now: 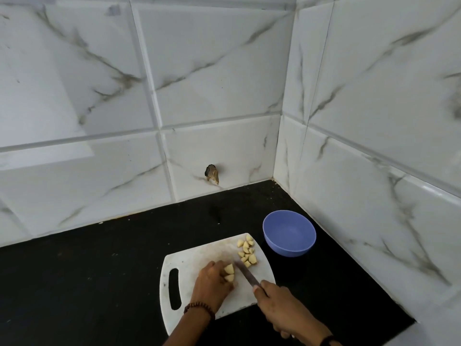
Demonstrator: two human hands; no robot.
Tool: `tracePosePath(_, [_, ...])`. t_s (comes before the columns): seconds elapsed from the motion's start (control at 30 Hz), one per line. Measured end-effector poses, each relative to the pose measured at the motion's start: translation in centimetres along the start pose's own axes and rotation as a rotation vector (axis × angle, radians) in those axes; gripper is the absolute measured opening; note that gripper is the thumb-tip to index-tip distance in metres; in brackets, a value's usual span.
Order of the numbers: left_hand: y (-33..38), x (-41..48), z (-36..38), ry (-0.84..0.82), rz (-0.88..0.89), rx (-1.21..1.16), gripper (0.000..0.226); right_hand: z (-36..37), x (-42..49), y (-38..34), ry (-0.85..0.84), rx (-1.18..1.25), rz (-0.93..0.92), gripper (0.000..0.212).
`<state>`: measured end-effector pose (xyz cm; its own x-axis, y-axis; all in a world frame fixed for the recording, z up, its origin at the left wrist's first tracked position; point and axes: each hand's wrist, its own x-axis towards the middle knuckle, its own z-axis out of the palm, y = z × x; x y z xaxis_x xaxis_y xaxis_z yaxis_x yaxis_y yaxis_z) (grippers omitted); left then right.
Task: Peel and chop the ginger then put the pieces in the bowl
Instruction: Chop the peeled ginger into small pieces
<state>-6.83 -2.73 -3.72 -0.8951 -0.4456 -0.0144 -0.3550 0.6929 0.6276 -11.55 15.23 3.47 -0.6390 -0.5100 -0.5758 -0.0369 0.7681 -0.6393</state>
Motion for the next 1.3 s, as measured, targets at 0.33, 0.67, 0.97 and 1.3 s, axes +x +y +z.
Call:
tracePosePath(0.33, [-0.1, -0.3, 0.2, 0.041, 0.040, 0.053, 0.016, 2.3, 3.1, -1.2, 0.050, 0.007, -0.109, 0.031])
tracePosePath(0.67, [0.2, 1.0, -0.4, 0.081, 0.072, 0.032, 0.027, 2.7, 4.6, -1.6, 0.108, -0.039, -0.126, 0.039])
tracePosePath(0.97, [0.8, 2.1, -0.2, -0.001, 0.017, 0.075, 0.016, 3.1, 5.5, -0.8, 0.097, 0.009, -0.113, 0.034])
tracePosePath(1.3, [0.4, 1.1, -0.1, 0.041, -0.043, 0.003, 0.013, 4.1, 5.5, -1.1, 0.136, 0.005, -0.104, 0.034])
